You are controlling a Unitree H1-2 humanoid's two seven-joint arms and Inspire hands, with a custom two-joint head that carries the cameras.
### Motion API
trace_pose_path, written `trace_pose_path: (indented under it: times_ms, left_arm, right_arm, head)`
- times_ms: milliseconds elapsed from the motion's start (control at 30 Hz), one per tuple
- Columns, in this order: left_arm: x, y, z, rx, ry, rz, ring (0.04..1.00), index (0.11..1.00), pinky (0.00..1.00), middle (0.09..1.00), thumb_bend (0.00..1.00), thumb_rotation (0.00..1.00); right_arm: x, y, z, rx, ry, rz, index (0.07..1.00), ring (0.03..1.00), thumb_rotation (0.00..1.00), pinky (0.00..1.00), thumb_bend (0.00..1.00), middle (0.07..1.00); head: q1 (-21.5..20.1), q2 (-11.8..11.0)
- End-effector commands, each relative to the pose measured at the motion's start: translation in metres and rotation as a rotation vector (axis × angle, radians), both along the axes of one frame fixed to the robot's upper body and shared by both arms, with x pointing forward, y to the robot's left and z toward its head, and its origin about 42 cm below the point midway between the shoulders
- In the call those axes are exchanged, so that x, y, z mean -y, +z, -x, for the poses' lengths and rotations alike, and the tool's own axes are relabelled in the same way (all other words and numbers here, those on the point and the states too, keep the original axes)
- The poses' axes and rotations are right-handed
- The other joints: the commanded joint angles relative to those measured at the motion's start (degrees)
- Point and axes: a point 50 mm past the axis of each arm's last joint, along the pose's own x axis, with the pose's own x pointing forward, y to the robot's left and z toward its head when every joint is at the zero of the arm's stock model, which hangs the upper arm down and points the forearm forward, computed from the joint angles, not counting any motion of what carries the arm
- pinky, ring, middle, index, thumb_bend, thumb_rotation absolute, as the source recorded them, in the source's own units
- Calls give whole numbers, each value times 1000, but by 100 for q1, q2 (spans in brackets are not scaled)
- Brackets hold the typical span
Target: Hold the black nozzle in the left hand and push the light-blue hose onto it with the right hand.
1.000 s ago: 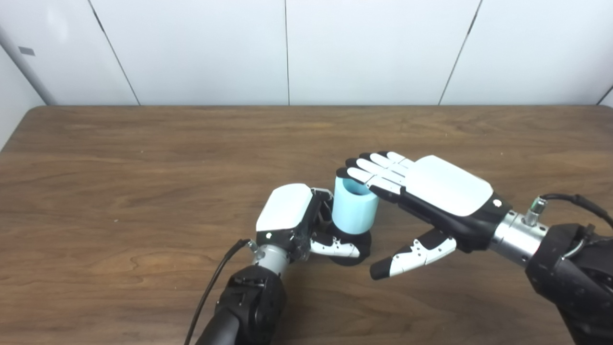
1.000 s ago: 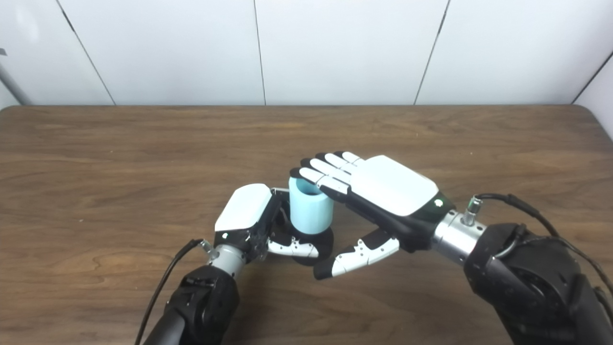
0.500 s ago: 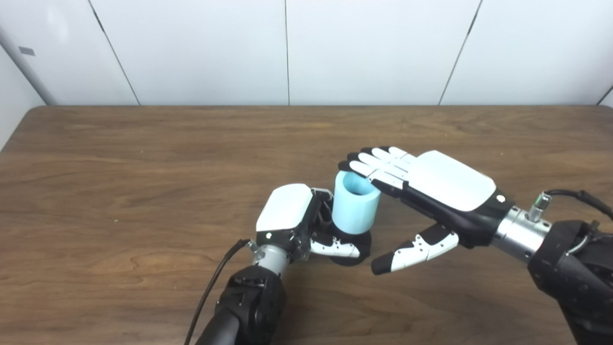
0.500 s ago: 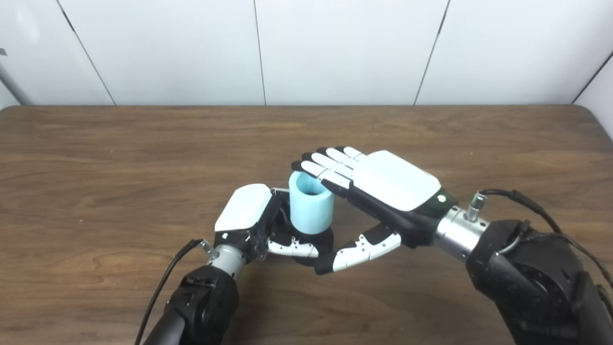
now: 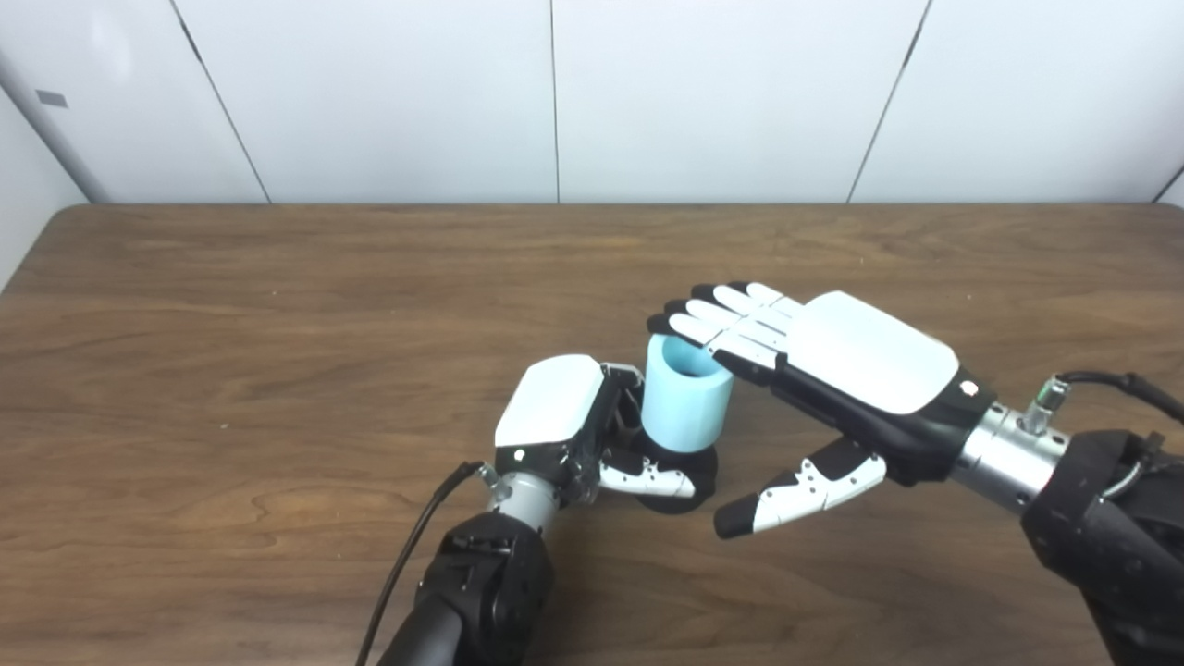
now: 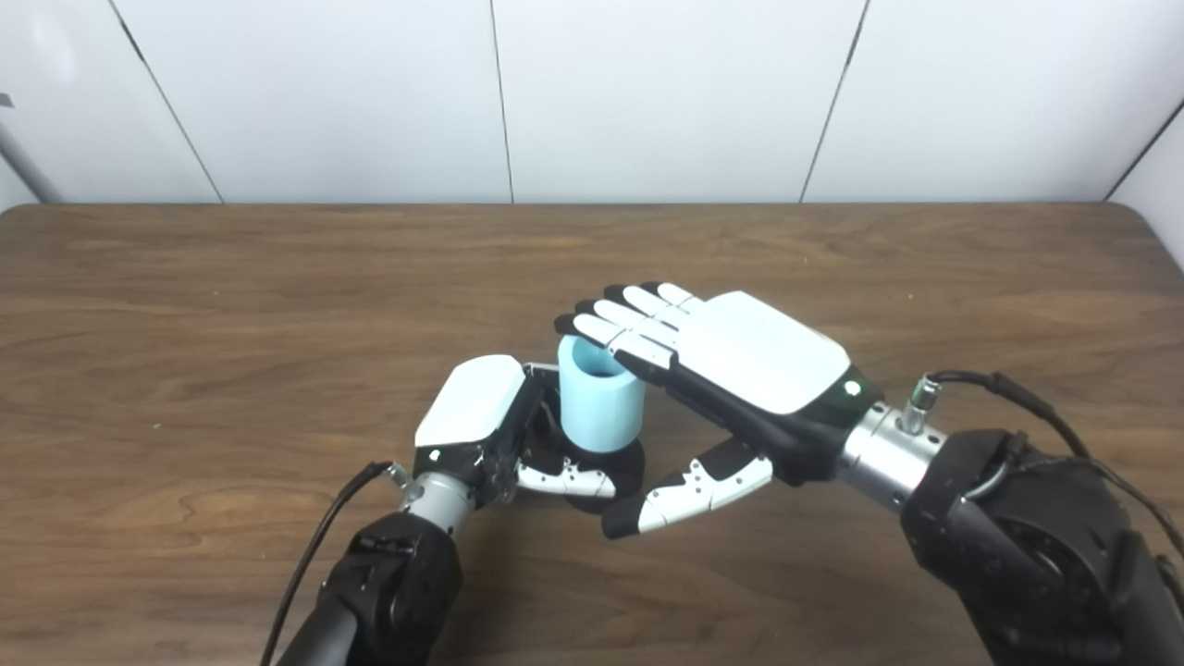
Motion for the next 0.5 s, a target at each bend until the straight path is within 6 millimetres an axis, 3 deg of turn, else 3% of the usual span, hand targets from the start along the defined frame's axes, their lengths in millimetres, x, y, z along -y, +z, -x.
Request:
trace_pose_path:
  times_ms: [0, 467]
  left_arm:
    - [-6, -36, 14, -207, -13, -77, 494, 466, 485, 530, 499, 0]
    - [-5, -35, 13, -204, -12, -75, 502, 466, 480, 526, 499, 0]
  right_arm:
    - [-2, 11, 6, 62, 19, -11, 970, 1000, 945, 1000, 636, 997]
    - [2, -9, 2, -24, -10, 24, 947, 1000, 896, 1000, 619, 963]
  head:
    - [4, 1]
    - [6, 20]
